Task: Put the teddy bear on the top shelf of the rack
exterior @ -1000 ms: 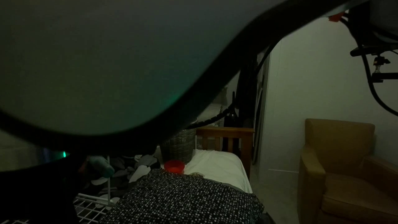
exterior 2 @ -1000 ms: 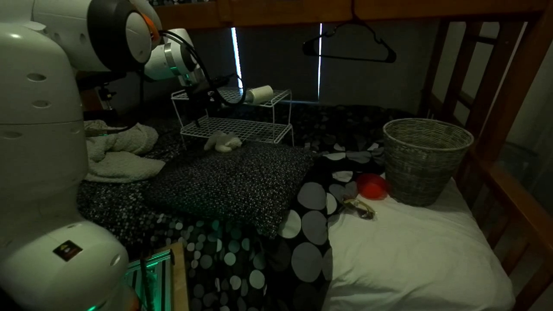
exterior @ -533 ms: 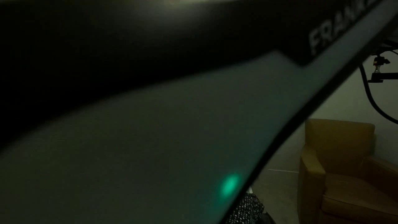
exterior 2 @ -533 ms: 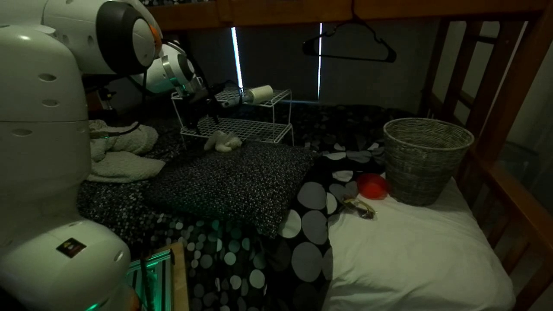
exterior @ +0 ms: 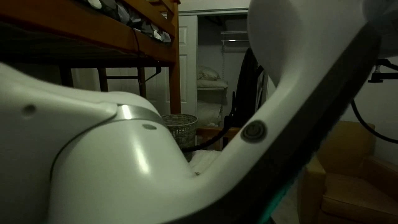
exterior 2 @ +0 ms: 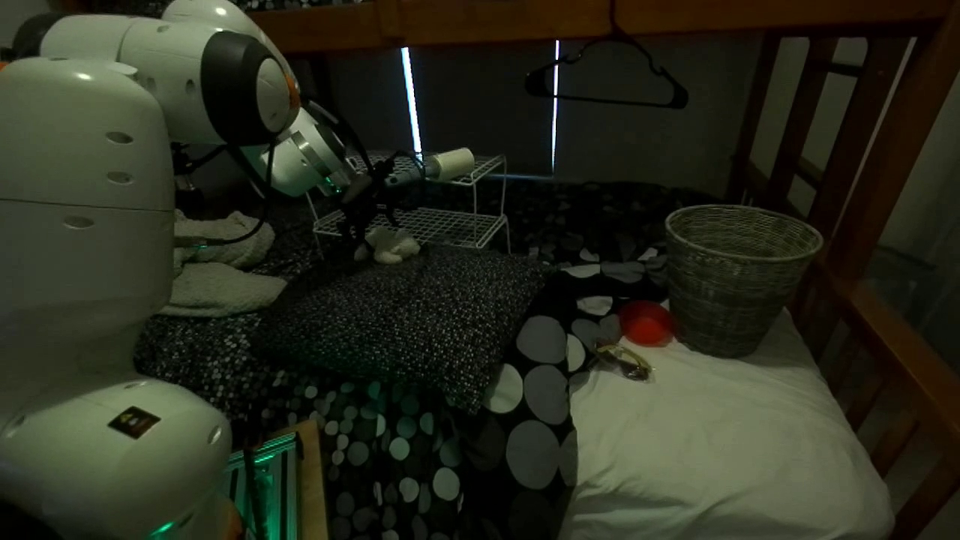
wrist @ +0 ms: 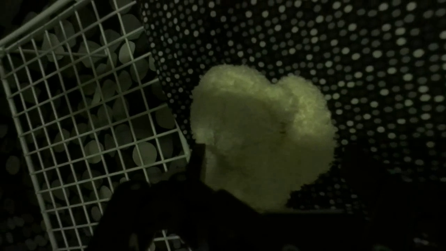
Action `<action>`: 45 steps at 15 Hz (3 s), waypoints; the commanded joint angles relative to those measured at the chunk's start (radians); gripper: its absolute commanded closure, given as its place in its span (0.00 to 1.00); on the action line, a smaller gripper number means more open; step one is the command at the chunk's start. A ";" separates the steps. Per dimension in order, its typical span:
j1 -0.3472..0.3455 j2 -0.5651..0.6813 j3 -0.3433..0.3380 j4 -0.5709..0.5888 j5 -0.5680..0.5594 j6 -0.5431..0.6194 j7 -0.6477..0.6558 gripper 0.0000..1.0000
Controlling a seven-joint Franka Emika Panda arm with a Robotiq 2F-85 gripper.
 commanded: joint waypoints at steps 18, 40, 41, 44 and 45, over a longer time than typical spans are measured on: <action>0.018 0.095 -0.025 0.062 -0.113 0.052 0.049 0.97; -0.289 -0.630 0.196 -0.419 0.643 0.073 -0.207 0.97; -0.290 -0.674 0.184 -0.441 0.621 0.090 -0.173 0.97; -0.270 -0.633 0.157 -0.397 0.600 0.100 -0.186 0.97; -0.268 -0.654 0.149 -0.403 0.595 0.100 -0.181 0.90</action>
